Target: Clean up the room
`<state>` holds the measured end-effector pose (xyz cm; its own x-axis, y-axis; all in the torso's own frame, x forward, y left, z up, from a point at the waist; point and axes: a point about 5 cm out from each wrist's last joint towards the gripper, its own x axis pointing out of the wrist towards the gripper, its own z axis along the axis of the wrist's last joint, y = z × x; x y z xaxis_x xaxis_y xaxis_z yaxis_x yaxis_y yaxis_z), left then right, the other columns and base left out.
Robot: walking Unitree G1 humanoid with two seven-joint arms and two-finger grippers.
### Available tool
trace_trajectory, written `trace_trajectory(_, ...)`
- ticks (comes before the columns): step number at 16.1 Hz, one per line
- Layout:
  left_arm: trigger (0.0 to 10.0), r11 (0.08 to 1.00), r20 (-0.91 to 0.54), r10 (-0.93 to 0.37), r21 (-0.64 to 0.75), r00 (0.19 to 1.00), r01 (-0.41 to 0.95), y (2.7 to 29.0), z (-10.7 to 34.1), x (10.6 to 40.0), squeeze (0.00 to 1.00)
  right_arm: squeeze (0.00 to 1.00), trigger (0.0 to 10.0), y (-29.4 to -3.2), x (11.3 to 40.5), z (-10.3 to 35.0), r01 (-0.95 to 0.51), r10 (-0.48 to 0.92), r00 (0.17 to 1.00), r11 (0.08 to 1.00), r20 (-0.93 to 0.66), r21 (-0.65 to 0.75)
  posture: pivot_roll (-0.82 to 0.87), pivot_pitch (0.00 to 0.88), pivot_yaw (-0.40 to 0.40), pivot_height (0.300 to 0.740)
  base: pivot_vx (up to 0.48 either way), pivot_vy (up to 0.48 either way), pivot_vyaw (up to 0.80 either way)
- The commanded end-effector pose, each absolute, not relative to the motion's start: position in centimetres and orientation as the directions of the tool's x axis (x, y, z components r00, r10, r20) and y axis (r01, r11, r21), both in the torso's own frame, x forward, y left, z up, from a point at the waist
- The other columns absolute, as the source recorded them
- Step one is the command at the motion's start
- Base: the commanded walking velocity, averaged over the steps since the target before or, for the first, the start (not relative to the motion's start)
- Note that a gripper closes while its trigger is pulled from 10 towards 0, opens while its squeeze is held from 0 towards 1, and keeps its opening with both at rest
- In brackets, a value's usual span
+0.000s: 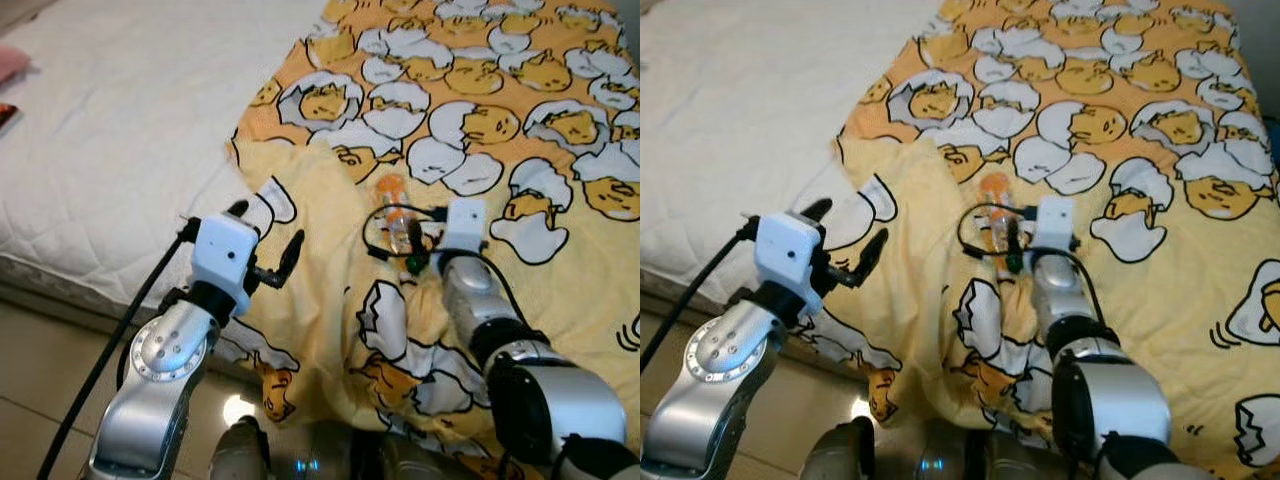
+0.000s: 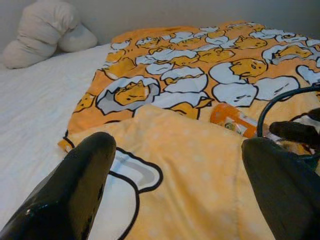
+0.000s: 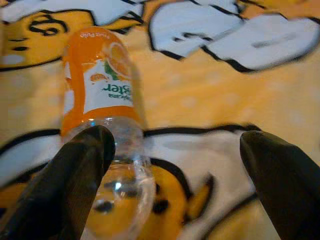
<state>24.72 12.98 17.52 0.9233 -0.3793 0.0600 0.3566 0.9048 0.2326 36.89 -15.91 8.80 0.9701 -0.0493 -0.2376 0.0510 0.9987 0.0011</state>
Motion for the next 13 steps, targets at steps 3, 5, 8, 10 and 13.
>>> trace_trajectory(3,10.0,0.905,0.050,-0.375,0.239,0.926,0.353,12.7,17.7,24.1,0.00,0.00,10.0,-14.6,36.8,8.6,-0.001,-0.003,0.972,1.000,-0.235,-0.017,0.26,0.266,-0.040,0.740,0.000,0.000,0.00)
trace_trajectory(5,10.0,0.903,0.041,-0.375,0.242,0.926,0.355,12.7,17.6,24.0,0.00,0.00,10.0,-13.6,36.4,7.7,-0.027,0.044,0.960,0.997,-0.276,0.068,0.27,0.269,-0.040,0.740,0.000,0.000,0.00)
trace_trajectory(8,10.0,0.903,0.031,-0.369,0.249,0.929,0.350,12.9,17.5,23.8,0.00,0.00,10.0,-12.4,35.8,6.7,-0.054,0.100,0.937,0.988,-0.333,0.144,0.28,0.273,-0.044,0.740,0.000,0.000,0.00)
trace_trajectory(10,10.0,0.905,0.025,-0.362,0.251,0.932,0.344,13.0,17.4,23.8,0.00,0.00,10.0,-11.7,35.7,6.6,-0.080,0.128,0.931,0.985,-0.342,0.151,0.28,0.274,-0.052,0.740,0.000,0.000,0.00)
trace_trajectory(13,10.0,0.906,0.023,-0.358,0.251,0.933,0.342,13.0,17.3,23.7,0.00,0.00,0.0,-11.2,35.7,6.4,-0.070,0.157,0.918,0.968,-0.363,0.241,0.28,0.272,-0.057,0.740,0.000,0.000,0.00)
